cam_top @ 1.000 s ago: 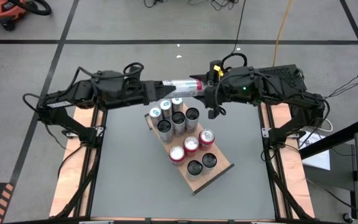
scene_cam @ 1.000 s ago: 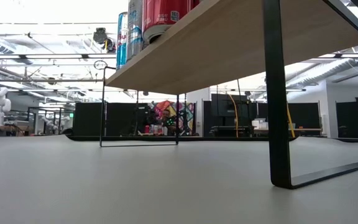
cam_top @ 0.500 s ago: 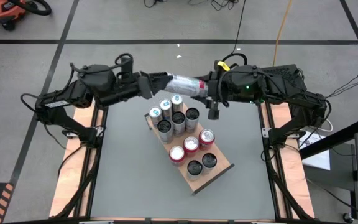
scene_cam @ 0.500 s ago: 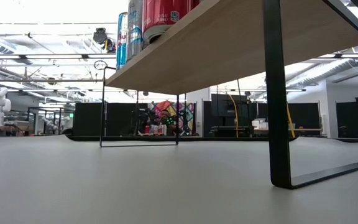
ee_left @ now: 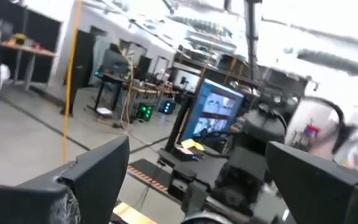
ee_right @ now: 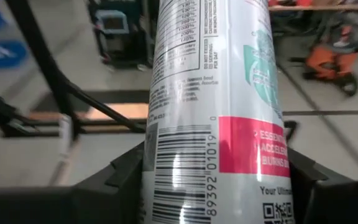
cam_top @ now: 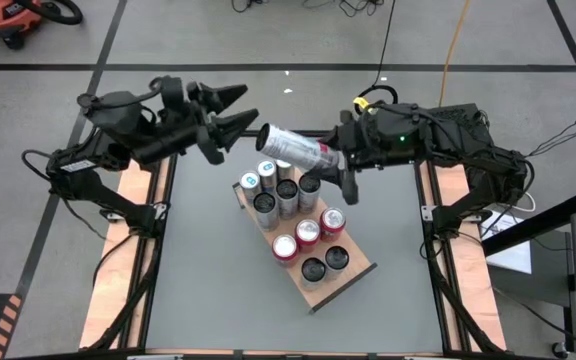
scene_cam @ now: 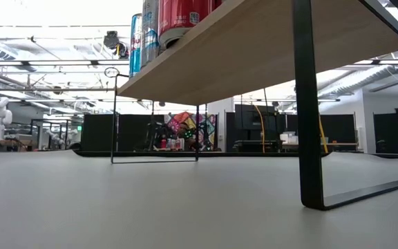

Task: Place canned beverage on shelf
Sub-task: Put the red soda can on the shelf aligned with the other red soda cans

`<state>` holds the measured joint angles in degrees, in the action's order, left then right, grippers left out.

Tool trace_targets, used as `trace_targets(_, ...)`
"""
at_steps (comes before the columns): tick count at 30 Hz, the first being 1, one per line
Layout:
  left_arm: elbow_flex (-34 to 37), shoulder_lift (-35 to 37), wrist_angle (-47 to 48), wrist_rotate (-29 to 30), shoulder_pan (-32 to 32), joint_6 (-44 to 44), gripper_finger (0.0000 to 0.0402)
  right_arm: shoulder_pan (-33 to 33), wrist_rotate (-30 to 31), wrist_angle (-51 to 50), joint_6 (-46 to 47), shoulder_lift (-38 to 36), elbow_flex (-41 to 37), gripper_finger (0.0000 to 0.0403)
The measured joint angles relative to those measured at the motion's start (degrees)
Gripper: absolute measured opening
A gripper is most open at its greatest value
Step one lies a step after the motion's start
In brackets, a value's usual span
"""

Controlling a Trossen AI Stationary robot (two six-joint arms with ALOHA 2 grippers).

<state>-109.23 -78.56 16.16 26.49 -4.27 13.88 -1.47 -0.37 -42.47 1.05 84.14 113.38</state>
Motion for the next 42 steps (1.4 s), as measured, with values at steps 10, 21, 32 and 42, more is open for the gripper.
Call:
trace_targets(10, 0.04, 2.47, 1.06, -7.16, 0.0, -2.56, 0.038, -2.3, -12.34, 8.76, 11.7, 0.0, 0.0, 0.0221)
trace_targets(21, 0.04, 2.74, -0.95, -7.99, -1.52, -4.13, 0.038, -4.97, -21.06, 19.01, 17.84, -0.02, 0.0, 0.0223)
trace_targets(32, 0.07, -2.78, -11.38, -7.68, -2.62, -7.21, 0.038, -4.97, -21.06, 26.31, 19.16, -0.02, 0.02, 0.0223)
trace_targets(42, 0.07, -7.62, -21.43, -13.0, -2.44, -7.33, 0.038, -4.97, -22.51, 28.66, 18.7, 1.06, 0.07, 0.0223)
